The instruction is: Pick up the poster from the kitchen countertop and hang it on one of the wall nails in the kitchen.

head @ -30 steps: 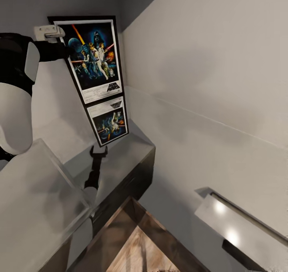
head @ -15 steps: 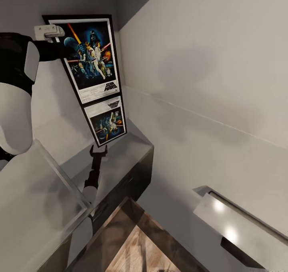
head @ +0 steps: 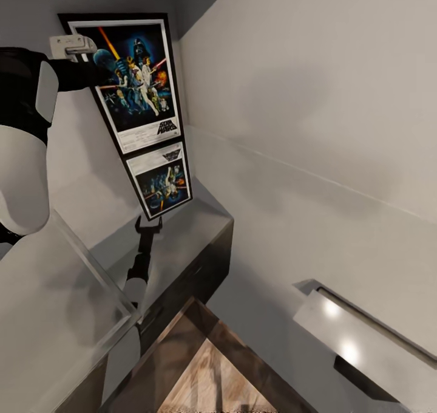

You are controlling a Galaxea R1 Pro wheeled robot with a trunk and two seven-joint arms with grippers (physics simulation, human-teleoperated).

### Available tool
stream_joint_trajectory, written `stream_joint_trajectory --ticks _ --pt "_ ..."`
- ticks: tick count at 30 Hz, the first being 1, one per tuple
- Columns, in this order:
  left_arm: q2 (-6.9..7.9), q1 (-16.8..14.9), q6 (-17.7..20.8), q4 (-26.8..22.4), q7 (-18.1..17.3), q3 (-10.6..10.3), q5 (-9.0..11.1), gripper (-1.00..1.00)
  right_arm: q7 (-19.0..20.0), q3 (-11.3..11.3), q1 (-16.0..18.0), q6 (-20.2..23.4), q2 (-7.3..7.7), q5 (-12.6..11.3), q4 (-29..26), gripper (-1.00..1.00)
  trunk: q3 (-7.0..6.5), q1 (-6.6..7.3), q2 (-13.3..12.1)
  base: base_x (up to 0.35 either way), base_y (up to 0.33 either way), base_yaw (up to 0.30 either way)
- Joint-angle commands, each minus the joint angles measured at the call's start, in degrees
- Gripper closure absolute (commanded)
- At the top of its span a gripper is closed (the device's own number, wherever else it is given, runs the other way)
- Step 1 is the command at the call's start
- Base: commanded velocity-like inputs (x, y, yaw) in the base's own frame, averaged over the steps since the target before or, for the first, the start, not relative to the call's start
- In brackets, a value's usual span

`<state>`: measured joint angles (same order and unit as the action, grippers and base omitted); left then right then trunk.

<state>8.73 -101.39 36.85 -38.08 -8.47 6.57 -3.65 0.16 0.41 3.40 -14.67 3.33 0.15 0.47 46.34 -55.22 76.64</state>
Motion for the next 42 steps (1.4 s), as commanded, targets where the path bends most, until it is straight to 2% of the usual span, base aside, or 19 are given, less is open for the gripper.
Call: stream_joint_trajectory --ticks 1,16,27,32,42 --pt "-0.03 -0.1 0.3 -0.1 -0.4 0.2 -0.4 -1.0 0.0 0.0 0.0 -0.2 0.01 0.0 0.1 -1.0 0.13 0.0 0.0 0.0 0.0 0.0" --pt "-0.03 -0.2 0.3 -0.3 -0.4 0.2 -0.5 -1.0 0.0 0.1 0.0 -0.2 0.01 0.0 0.1 -1.0 1.51 0.0 0.0 0.0 0.0 0.0" --pt "-0.1 -1.6 0.4 0.4 -0.4 0.2 -0.5 -1.0 0.0 0.1 0.0 -0.2 0.01 0.0 0.1 -1.0 2.52 0.0 0.0 0.0 0.0 0.0" --pt "-0.08 -4.2 4.8 1.0 -0.4 0.2 -0.5 -1.0 0.0 0.1 0.0 -0.2 0.01 0.0 0.1 -1.0 2.98 0.0 0.0 0.0 0.0 0.0" --pt "-0.43 -6.4 6.1 2.7 -0.4 0.2 -0.6 -1.0 0.0 0.1 0.0 -0.2 0.01 0.0 0.1 -1.0 3.67 0.0 0.0 0.0 0.0 0.0"
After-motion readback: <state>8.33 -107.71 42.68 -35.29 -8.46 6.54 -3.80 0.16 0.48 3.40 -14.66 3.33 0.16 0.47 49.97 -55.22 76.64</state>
